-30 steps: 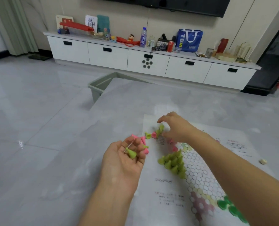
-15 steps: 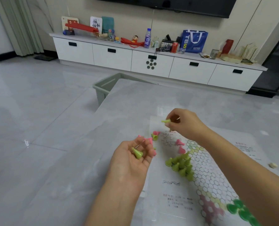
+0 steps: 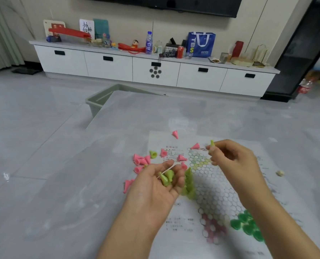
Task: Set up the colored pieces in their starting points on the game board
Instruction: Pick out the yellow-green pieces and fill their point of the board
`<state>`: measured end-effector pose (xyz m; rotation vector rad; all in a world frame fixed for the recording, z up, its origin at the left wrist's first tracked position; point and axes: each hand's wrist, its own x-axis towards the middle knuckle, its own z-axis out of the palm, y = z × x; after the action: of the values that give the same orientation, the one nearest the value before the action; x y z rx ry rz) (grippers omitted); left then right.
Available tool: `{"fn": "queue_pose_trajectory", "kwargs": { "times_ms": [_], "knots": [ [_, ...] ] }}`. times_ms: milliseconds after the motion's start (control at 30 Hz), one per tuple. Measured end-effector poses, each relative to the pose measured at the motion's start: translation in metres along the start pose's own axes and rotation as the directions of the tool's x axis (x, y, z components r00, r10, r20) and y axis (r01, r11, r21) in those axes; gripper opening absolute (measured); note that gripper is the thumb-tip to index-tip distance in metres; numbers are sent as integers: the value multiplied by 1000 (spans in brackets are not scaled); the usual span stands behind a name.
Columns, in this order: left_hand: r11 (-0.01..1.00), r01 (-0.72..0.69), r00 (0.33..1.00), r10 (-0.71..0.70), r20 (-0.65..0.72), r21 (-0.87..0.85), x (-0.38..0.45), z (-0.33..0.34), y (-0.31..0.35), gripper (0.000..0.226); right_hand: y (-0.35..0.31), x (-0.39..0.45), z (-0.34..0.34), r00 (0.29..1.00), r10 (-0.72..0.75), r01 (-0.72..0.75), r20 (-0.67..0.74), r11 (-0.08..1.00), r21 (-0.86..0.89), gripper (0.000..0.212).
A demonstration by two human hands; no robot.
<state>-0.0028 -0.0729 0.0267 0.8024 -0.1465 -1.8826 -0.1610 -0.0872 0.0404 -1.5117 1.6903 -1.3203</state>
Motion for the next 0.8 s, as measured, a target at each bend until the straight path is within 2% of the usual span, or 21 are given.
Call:
{"fn": "queue_pose_trajectory", "kwargs": {
  "times_ms": [167, 367, 667, 800],
  "knots": [
    [998, -53, 996, 56, -63, 46, 7, -2, 0, 16, 31, 14, -5, 997, 70, -73, -44, 994, -77, 9],
    [996, -47, 996, 52, -67, 75, 9, -3, -2, 16, 41, 18, 11, 995, 29, 6, 92, 932, -362, 13],
    [996, -52, 995, 58, -79, 77, 7, -8, 4, 14, 46, 22, 15, 988, 44, 17, 148, 922, -387, 9],
    [996, -49, 995, 55, -80, 79, 5, -8, 6, 13, 54, 21, 20, 981, 19, 70, 191, 892, -447, 12]
  ]
}}
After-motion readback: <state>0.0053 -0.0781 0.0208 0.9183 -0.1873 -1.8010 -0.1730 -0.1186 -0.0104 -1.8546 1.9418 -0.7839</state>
